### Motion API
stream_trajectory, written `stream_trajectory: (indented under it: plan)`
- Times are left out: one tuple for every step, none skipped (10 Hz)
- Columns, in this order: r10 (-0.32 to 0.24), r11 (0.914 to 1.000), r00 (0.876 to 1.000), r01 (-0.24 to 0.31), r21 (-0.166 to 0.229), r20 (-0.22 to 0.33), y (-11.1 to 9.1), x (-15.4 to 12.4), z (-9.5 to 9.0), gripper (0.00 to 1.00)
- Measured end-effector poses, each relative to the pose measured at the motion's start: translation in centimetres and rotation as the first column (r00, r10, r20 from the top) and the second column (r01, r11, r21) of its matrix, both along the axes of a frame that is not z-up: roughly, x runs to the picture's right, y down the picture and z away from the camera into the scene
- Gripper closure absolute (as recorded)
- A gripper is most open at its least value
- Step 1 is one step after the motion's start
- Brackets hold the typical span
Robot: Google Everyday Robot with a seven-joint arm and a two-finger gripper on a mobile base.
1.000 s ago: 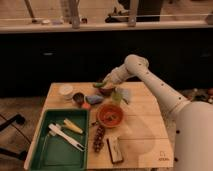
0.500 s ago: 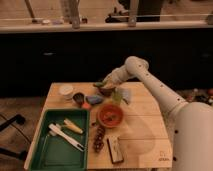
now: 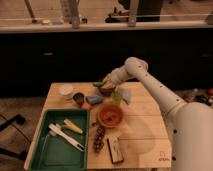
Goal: Place pepper in plastic cup
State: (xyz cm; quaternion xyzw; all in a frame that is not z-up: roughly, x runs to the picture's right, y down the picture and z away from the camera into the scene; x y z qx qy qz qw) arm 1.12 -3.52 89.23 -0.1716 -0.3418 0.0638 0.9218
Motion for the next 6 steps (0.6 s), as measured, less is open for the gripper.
stream_trajectory:
  plan:
    - [0.007, 0.9999, 1.0, -0.007, 0.013, 0.021, 0.1, 0.1, -0.3, 0.97]
    - [0.02, 0.9992, 0.998, -0.022, 0.035, 0.054, 0.1, 0.2, -0.7, 0.97]
    - [0.034, 0.9972, 0.995, -0.039, 0.063, 0.089, 0.0, 0.2, -1.2, 0.97]
    - [0.041, 0.9962, 0.994, -0.048, 0.072, 0.102, 0.0, 0.3, -1.4, 0.97]
    - [0.053, 0.9945, 0.991, -0.064, 0.083, 0.124, 0.0, 0.7, -1.7, 0.97]
    - [0.064, 0.9931, 0.987, -0.077, 0.088, 0.145, 0.0, 0.8, -1.8, 0.97]
